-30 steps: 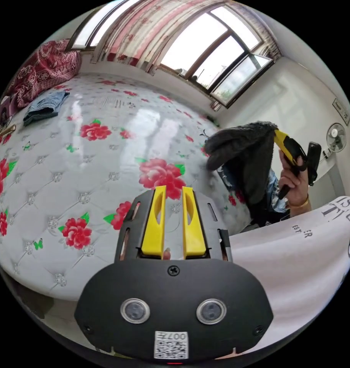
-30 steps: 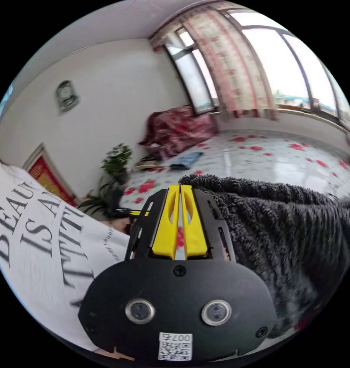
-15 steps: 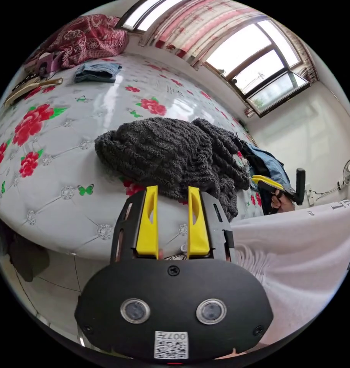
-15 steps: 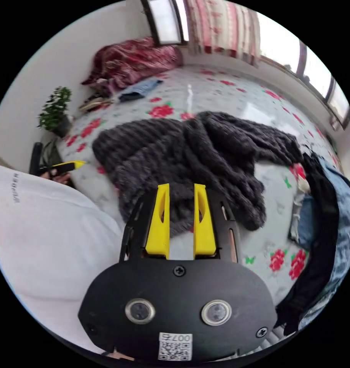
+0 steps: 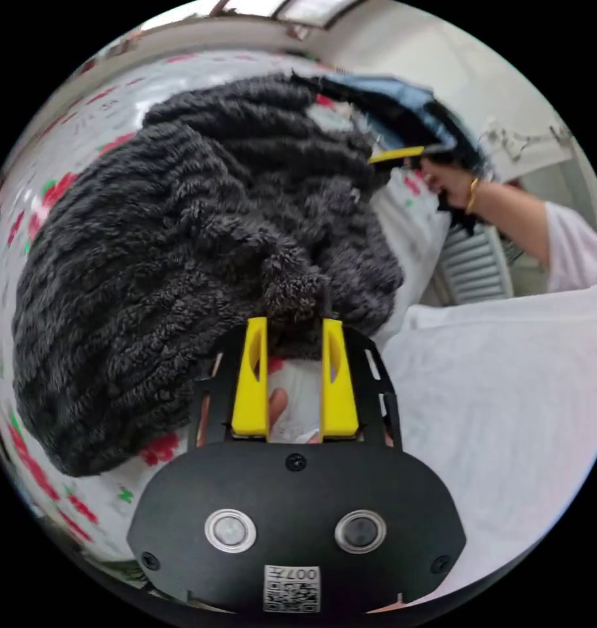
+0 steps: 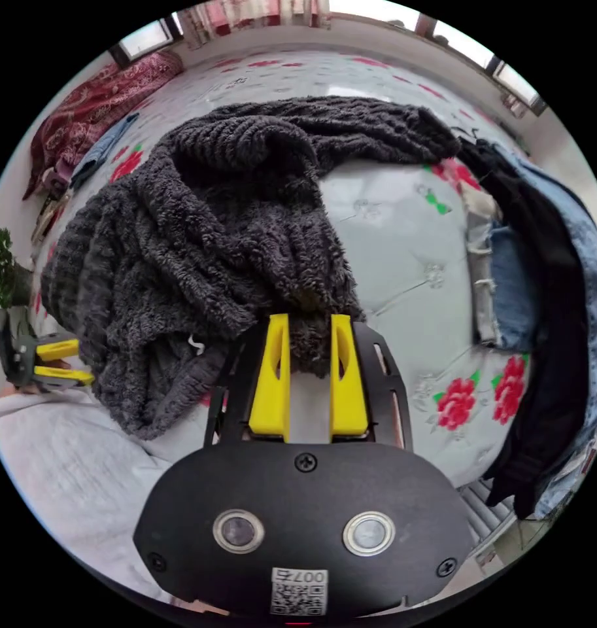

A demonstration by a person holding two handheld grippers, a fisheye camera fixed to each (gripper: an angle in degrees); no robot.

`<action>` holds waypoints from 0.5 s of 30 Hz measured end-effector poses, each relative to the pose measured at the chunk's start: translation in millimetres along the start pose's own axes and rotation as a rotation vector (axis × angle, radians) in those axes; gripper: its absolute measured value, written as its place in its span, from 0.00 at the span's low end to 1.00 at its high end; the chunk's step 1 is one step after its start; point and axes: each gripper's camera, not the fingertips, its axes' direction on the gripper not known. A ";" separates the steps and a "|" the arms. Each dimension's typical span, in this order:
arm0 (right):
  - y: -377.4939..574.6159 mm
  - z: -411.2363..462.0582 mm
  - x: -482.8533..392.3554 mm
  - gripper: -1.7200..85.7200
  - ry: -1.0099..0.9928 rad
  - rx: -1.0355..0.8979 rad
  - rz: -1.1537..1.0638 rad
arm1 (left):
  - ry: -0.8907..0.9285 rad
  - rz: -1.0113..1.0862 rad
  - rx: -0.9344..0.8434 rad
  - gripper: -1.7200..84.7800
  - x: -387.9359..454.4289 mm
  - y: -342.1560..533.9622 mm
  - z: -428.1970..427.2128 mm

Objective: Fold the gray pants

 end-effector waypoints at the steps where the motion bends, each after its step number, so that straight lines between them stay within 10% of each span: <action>1: -0.9 4.9 0.9 0.10 -0.021 0.007 0.028 | -0.114 0.042 -0.069 0.08 4.1 -7.9 10.4; 8: 25.4 0.2 -17.5 0.07 -0.239 -0.020 -0.059 | -0.299 -0.059 -0.040 0.04 -36.5 -21.3 -37.0; 15: 33.0 -1.8 -142.6 0.06 -0.748 -0.007 -0.434 | -0.513 -0.614 0.220 0.04 -160.1 62.2 -184.3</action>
